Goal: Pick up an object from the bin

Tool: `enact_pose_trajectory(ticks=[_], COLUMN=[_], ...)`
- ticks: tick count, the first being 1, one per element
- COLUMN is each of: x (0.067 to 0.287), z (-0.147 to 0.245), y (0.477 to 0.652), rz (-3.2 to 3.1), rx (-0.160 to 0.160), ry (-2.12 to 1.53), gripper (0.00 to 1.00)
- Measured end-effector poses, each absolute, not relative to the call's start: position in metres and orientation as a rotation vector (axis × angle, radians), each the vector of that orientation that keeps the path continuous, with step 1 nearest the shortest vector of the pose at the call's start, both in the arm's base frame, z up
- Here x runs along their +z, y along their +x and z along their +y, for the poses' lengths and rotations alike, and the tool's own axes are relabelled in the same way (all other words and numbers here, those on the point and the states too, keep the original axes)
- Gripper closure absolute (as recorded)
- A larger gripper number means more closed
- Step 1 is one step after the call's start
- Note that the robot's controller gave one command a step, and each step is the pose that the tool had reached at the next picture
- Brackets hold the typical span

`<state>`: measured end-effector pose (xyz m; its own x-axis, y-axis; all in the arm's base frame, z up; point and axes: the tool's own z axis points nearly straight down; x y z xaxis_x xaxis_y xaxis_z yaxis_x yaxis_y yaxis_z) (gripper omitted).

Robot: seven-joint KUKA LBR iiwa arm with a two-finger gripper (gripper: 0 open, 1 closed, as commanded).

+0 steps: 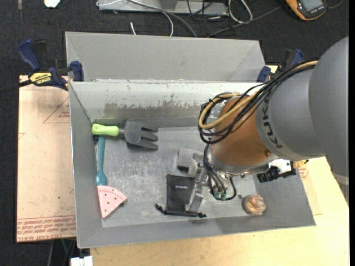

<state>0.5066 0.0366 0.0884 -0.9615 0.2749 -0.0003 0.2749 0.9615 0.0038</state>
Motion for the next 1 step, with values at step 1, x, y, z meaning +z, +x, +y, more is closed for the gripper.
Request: enact_pose_trajectory(ticks=[1], x=[0.0742], z=[0.04], y=[0.5266], rz=[3.115], rx=[0.007], ry=[0.389], gripper=[0.0])
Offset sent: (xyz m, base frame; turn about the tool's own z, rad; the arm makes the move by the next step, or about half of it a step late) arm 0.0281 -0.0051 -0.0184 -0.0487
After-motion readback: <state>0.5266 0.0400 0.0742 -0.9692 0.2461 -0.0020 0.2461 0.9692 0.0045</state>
